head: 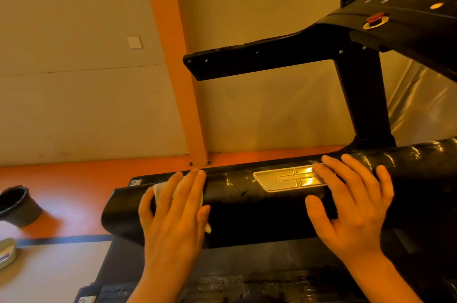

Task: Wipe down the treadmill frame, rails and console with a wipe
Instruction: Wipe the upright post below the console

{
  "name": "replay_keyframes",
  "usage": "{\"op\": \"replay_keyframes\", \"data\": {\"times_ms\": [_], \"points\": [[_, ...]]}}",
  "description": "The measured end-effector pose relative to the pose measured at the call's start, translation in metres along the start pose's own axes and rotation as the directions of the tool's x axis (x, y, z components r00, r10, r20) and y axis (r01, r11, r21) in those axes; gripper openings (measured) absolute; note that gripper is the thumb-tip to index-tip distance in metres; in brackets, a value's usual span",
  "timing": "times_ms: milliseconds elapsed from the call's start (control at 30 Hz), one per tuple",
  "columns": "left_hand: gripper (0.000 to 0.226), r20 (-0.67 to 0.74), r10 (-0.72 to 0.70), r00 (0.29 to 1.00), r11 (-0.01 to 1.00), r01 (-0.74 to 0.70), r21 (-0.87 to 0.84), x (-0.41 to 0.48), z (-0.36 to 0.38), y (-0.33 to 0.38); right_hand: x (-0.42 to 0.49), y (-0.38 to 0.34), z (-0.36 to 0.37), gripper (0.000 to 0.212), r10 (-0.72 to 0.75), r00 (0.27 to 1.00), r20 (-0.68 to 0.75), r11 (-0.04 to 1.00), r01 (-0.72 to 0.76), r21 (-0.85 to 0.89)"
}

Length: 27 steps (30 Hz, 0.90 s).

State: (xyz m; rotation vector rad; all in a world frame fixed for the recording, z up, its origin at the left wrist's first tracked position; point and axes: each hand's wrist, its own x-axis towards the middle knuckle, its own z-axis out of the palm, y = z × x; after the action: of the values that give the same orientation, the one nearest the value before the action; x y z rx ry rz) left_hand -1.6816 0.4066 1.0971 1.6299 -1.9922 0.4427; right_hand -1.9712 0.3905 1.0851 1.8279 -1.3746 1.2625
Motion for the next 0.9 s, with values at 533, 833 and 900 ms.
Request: {"op": "replay_keyframes", "data": {"times_ms": [533, 833, 900], "points": [[0.055, 0.057, 0.095, 0.994, 0.996, -0.094, -0.006, 0.016, 0.001, 0.04, 0.0, 0.0, 0.002, 0.041, -0.002, 1.0, -0.028, 1.0, 0.002, 0.002], [0.06, 0.093, 0.094, 0.991, 0.995, -0.096, 0.012, 0.02, -0.006, 0.03, -0.001, 0.0, 0.001, 0.041, 0.005, 1.0, -0.025, 1.0, -0.005, 0.011], [0.058, 0.093, 0.108, 0.99, 0.994, -0.107, -0.009, 0.026, -0.006, 0.047, 0.0, -0.001, 0.001, 0.042, 0.006, 1.0, -0.025, 1.0, -0.006, 0.01]]}}
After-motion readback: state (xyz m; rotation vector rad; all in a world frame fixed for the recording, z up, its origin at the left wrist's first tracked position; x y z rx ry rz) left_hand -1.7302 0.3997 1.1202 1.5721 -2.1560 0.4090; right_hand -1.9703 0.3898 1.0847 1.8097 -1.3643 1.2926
